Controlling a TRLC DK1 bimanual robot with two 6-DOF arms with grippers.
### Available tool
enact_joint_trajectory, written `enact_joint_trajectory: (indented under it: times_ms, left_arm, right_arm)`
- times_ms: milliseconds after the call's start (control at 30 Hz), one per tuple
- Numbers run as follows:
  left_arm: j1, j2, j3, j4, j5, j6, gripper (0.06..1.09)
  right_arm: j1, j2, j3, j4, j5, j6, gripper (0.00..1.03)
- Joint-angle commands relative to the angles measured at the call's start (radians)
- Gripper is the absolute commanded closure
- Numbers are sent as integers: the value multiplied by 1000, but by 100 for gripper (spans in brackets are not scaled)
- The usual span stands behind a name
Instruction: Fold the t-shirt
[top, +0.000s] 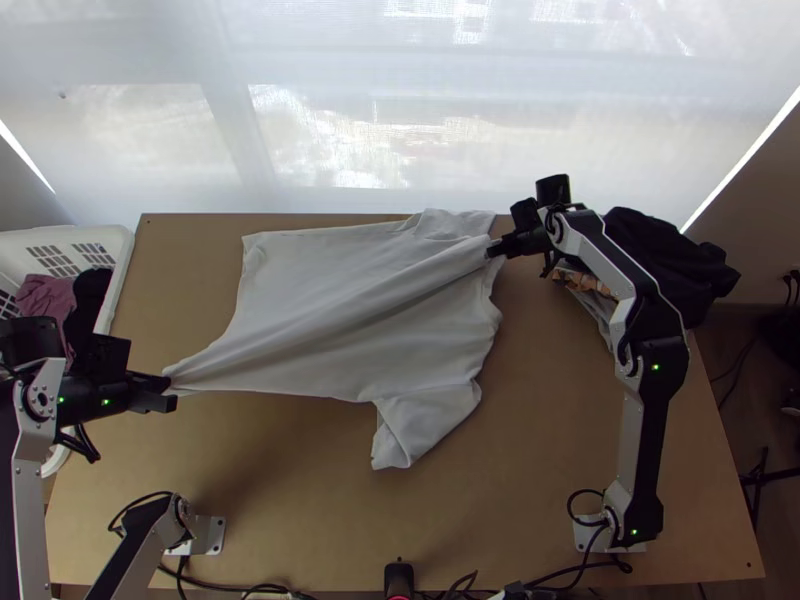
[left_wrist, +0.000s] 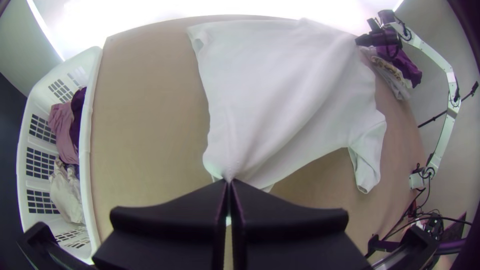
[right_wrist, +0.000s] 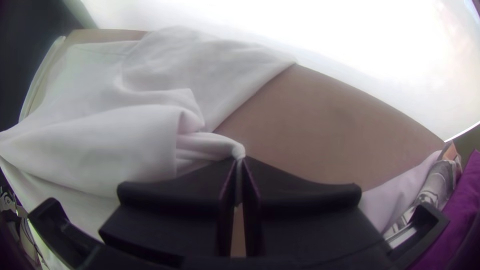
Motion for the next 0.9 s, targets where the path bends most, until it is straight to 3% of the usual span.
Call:
enact_joint_trajectory:
  times_ms: [0, 133, 333, 433, 500, 633, 867]
  left_arm:
    - [1, -10, -51, 19, 33, -13, 105]
    - [-76, 1, -90, 102, 33, -111, 105]
    - [-114, 27, -120, 183, 43, -194, 105]
    - [-123, 30, -130, 205, 50, -205, 105]
    - [-125, 30, -128, 213, 50, -209, 105]
    - [-123, 28, -128, 222, 56, -211, 105]
    - [-132, 28, -143, 257, 60, -222, 105]
  right_arm:
    - [-25, 104, 145, -98, 4, 34, 90]
    - [-12, 56, 89, -107, -7, 66, 52]
    - [3, -200, -96, -98, -53, 109, 11]
    - [6, -369, -171, -144, -58, 117, 5]
    - [6, -473, -215, -253, -67, 109, 5]
    - [14, -701, -412, -400, -75, 37, 5]
    - [115, -1068, -793, -462, -73, -47, 5]
